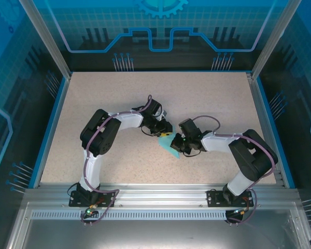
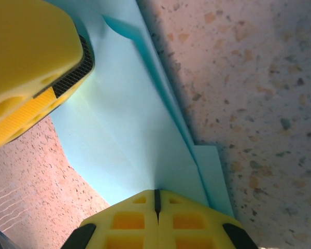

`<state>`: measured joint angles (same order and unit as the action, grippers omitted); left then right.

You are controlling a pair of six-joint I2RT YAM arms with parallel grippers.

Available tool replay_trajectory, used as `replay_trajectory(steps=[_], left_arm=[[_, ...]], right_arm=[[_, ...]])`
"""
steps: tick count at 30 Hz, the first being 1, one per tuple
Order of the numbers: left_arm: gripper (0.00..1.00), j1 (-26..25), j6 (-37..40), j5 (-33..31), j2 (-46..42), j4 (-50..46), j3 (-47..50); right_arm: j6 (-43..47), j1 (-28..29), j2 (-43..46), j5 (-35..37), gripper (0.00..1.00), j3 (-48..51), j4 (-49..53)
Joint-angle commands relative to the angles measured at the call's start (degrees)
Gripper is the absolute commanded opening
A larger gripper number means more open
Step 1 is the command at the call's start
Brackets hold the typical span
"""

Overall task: Fold a paper plane with a square sheet of paper (fold left side to right side)
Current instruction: Fourth fold the wing at the center of the table.

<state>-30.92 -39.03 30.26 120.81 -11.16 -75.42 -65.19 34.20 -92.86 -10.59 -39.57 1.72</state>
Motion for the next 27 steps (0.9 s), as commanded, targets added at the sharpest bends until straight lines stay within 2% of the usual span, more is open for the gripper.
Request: replay_trajectory(steps=[1,27], left_arm=[[0.32,-0.12,0.67,-5.23,4.50,-2.82,0.96],[0.32,-0.20,0.77,-5.50,4.61,-2.98,0.55]], right_arm=[[-0.20,1.57,-0.23,1.34,0.00,1.76,13.00],[-1.56,2.81,7.22,3.37,0.00,6.35,18.05]])
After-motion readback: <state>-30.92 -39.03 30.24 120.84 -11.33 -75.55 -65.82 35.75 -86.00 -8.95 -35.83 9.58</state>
